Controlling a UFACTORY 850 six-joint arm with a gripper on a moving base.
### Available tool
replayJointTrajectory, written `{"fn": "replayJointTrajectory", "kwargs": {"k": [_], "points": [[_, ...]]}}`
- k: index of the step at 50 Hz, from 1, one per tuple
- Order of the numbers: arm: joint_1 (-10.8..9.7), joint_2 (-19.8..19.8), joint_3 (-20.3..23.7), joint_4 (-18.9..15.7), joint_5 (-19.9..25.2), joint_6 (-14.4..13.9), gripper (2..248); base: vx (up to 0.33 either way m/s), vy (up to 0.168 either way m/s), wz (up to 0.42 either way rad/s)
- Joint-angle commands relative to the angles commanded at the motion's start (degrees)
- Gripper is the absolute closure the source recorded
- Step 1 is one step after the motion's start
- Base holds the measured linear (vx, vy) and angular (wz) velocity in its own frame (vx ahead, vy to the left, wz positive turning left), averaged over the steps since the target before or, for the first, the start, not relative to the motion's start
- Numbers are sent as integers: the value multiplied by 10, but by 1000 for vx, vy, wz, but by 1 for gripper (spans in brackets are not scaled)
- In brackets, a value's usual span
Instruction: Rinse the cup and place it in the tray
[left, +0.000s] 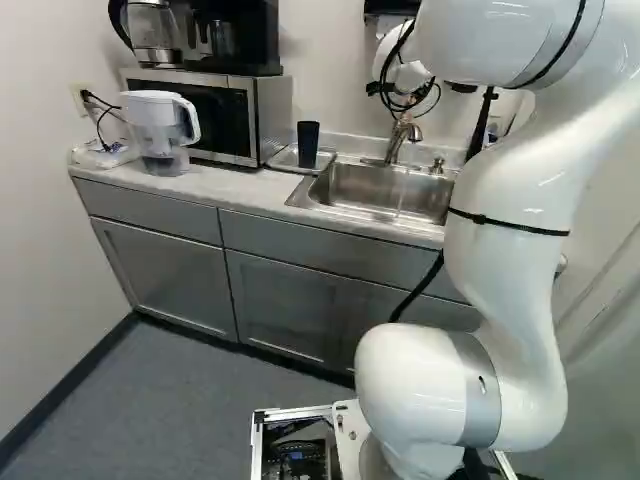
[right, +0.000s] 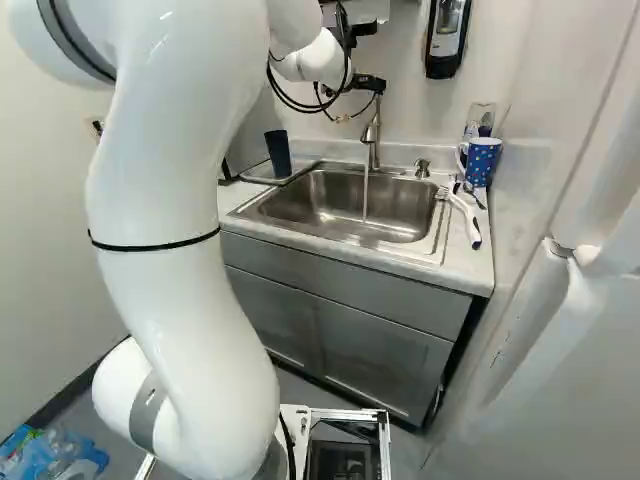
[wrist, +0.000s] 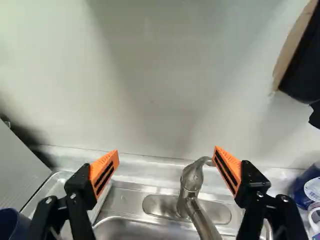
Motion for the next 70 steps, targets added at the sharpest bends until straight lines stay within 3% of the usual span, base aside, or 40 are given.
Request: {"fn": "replayJointTrajectory", "kwargs": {"k": [47, 70], "points": [[13, 33, 38, 0, -73, 0, 3, 0, 0, 0], [15, 42, 47, 0, -73, 0, 3, 0, 0, 0]]}}
